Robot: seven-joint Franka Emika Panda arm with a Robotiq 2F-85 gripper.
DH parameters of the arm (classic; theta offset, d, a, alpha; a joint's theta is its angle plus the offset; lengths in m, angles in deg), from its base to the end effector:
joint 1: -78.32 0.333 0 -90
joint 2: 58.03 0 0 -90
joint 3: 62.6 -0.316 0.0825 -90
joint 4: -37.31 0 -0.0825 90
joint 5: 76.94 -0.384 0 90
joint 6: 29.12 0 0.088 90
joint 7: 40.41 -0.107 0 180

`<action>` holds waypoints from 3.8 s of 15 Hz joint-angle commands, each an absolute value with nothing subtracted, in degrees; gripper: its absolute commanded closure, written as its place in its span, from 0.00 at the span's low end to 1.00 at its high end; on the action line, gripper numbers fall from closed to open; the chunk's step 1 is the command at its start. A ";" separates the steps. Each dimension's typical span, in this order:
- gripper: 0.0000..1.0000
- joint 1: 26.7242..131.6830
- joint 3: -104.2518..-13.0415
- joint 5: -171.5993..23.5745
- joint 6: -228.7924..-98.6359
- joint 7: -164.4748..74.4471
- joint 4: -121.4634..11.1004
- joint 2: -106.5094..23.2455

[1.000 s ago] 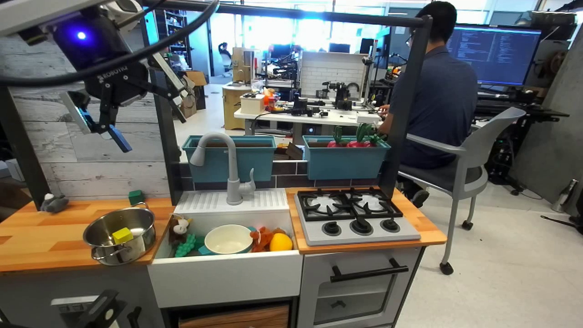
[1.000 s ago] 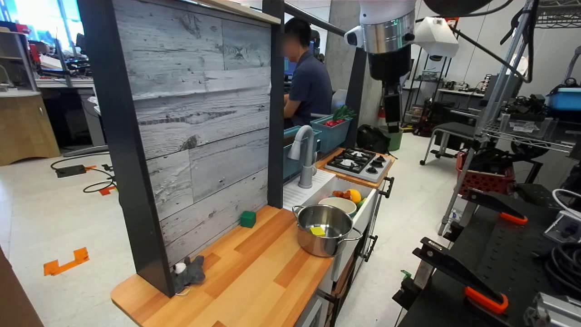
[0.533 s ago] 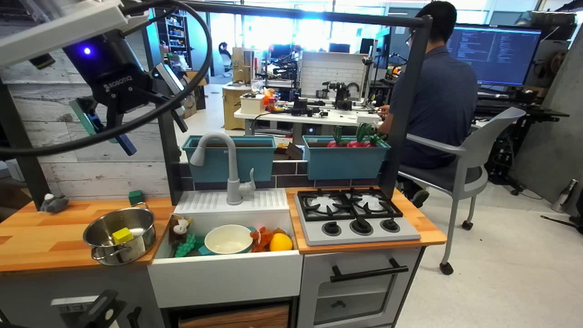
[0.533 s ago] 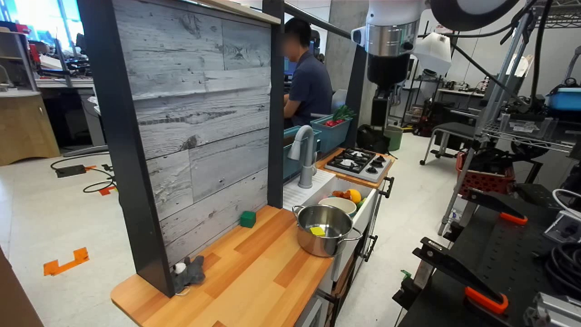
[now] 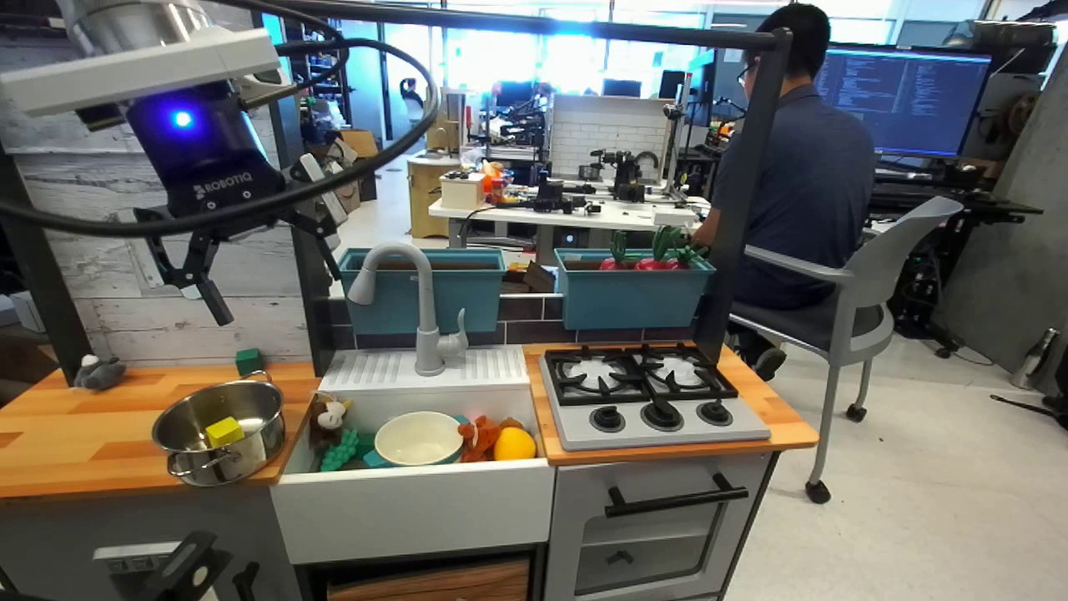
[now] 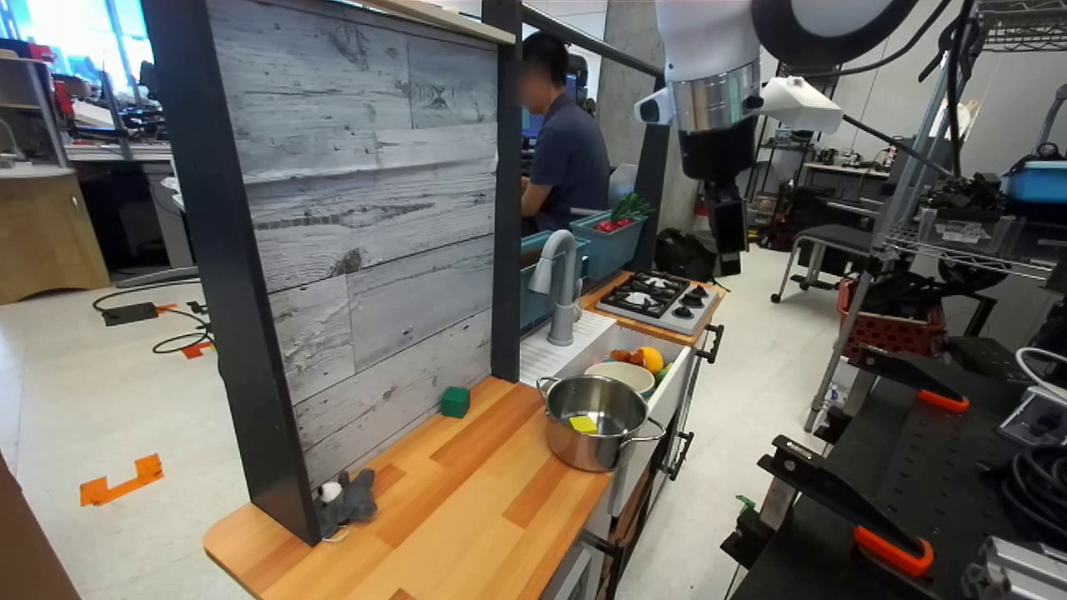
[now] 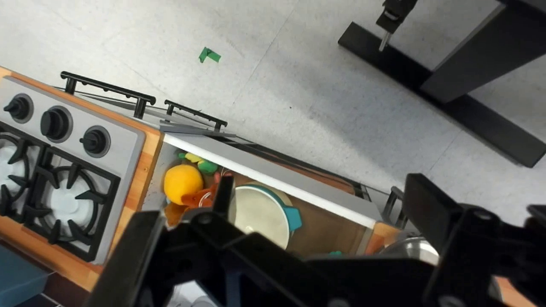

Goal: Move the pot

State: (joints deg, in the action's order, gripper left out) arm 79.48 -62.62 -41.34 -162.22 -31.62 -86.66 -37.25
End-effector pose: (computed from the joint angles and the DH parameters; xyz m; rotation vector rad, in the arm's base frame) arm 0.5457 0.0008 0.2126 2.5903 0.8747 -0.3077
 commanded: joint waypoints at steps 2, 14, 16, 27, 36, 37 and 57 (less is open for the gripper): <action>0.00 81.88 -62.43 -41.67 -152.22 -30.22 -78.51 -31.96; 0.00 88.24 -62.11 -37.88 -139.26 -40.20 -64.66 -21.00; 0.00 86.76 -62.84 -40.53 -143.05 -45.09 -66.01 -21.26; 0.00 83.94 -62.24 -60.95 -168.41 -54.01 -74.73 -20.86; 0.00 87.92 -57.40 -62.96 -166.41 -61.00 -68.72 -12.59; 0.00 88.10 -57.10 -63.11 -166.54 -61.63 -67.95 -11.73; 0.26 91.10 -54.90 -64.61 -154.65 -67.28 -48.66 2.95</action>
State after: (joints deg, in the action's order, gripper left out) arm 89.50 -56.37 -63.71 -157.56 -66.42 -52.74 0.41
